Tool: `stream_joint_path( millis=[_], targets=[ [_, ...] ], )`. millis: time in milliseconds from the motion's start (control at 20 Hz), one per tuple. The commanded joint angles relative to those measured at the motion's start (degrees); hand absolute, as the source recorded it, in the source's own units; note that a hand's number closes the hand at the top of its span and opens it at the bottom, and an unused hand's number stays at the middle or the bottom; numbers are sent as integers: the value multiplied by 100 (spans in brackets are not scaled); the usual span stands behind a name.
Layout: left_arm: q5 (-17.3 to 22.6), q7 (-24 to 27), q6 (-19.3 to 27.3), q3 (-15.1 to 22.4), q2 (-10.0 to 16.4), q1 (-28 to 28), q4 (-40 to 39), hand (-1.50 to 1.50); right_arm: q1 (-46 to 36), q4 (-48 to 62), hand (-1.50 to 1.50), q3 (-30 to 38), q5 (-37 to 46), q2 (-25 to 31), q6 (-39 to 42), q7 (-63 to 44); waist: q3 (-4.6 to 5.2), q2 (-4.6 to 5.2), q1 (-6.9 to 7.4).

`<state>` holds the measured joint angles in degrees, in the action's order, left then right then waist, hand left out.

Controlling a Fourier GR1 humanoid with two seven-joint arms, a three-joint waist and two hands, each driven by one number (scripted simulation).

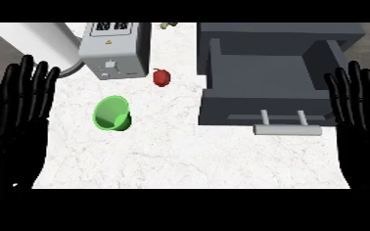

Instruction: Pick up the cup, place it into the drawer and close the drawer

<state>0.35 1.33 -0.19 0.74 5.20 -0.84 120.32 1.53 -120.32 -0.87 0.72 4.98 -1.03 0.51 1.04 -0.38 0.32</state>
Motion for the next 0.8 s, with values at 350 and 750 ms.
stream_joint_path(
  millis=[350,750],
  targets=[
    [-1429,-481,3819,-56,-514,-622,-1048,-150,-360,294,-150,-304,-536,-68,390,-330,-106,93,-117],
    [-1930,-758,5678,994,-519,-1809,-2449,-150,-864,742,-150,83,-721,18,419,-460,-104,49,-61]
  ],
)
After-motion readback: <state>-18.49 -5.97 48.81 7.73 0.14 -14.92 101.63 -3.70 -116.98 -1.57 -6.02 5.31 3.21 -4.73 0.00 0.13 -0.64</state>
